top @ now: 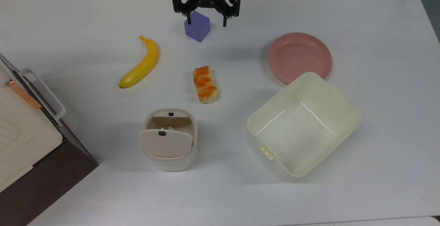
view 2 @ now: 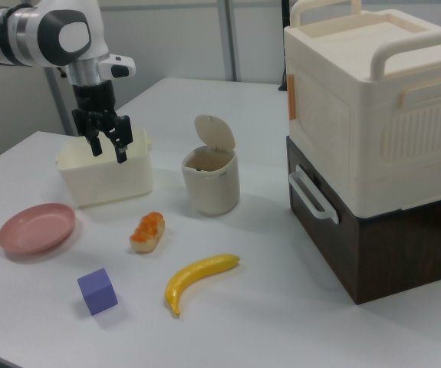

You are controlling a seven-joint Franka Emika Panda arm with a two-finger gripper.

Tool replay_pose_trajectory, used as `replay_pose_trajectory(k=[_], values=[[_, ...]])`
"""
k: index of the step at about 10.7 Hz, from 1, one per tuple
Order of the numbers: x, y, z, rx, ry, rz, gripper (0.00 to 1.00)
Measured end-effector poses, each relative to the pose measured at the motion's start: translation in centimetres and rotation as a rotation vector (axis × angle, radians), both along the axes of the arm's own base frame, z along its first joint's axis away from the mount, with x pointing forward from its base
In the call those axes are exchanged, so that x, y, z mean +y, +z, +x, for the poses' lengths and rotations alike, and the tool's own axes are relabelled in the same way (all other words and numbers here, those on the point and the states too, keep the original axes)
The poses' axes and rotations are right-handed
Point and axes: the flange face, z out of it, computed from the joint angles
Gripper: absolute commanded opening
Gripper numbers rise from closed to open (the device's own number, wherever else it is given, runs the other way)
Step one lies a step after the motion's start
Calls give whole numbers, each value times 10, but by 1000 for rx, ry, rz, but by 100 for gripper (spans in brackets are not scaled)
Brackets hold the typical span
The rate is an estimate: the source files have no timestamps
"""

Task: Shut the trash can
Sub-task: 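Move the gripper over the open lid of the cream trash can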

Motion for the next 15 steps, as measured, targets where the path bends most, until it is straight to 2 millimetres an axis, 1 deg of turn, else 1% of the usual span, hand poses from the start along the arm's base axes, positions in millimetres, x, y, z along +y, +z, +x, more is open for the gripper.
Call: replay_pose_trajectory(k=[1,2,3,4,5,6,7,8,10,12,14,15], values=[[0,0,0,0,0,0,28],[0,0,0,1,0,0,16],[0,-1,0,1,1,0,9],[0,-2,1,4,1,0,5],[1,-5,2,5,2,0,4],[1,-6,8,-26,2,3,1],[0,-4,18,-97,18,12,0],[-6,2,31,-194,33,19,0],[-24,9,59,-391,18,27,0],[-48,14,86,-562,-22,28,0],[-73,21,104,-676,-58,22,0],[-80,22,111,-716,-68,19,0]])
